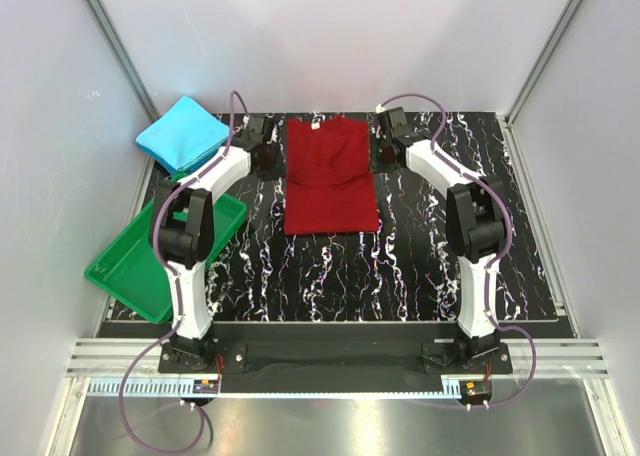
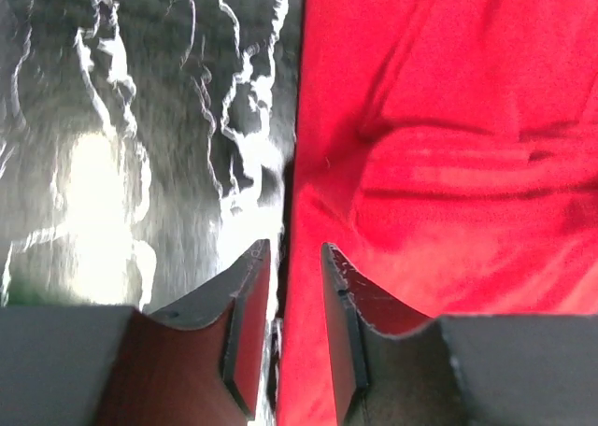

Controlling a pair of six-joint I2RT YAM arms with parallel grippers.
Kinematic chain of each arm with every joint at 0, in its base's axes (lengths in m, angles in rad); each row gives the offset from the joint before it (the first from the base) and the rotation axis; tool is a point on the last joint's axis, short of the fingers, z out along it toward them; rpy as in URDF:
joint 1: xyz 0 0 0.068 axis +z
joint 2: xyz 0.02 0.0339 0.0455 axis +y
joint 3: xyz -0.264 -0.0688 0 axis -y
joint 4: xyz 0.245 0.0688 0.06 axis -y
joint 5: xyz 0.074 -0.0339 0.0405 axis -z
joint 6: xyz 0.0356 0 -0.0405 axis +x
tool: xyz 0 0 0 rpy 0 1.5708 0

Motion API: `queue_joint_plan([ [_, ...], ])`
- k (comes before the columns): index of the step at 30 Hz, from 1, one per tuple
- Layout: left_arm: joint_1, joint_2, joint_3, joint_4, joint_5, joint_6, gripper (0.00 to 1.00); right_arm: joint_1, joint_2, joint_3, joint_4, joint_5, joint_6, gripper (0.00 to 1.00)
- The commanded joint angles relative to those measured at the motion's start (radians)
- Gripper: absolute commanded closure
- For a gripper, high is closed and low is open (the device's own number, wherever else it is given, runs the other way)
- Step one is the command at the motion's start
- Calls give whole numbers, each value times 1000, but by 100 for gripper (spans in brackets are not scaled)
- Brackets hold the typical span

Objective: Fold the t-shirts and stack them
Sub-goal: Fold the tshirt

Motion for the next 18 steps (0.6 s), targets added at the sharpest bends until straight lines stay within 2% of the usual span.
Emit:
queue_joint_plan([
  [1, -55, -112, -78, 62, -65, 3, 71, 8, -98, -99, 54, -59, 88, 79],
  [2, -61, -109, -102, 66, -52, -1, 78, 12, -106, -116, 68, -58, 97, 81],
  [5, -83, -73, -110, 77, -23, -1, 82, 13, -103, -153, 104, -72, 103, 85],
  [10, -84, -15, -86, 77, -35, 0, 83, 13, -79, -168, 161, -107, 106, 85],
  [18, -73, 103, 60, 56, -69, 28, 82, 13, 13, -110, 174, -95, 108, 85],
])
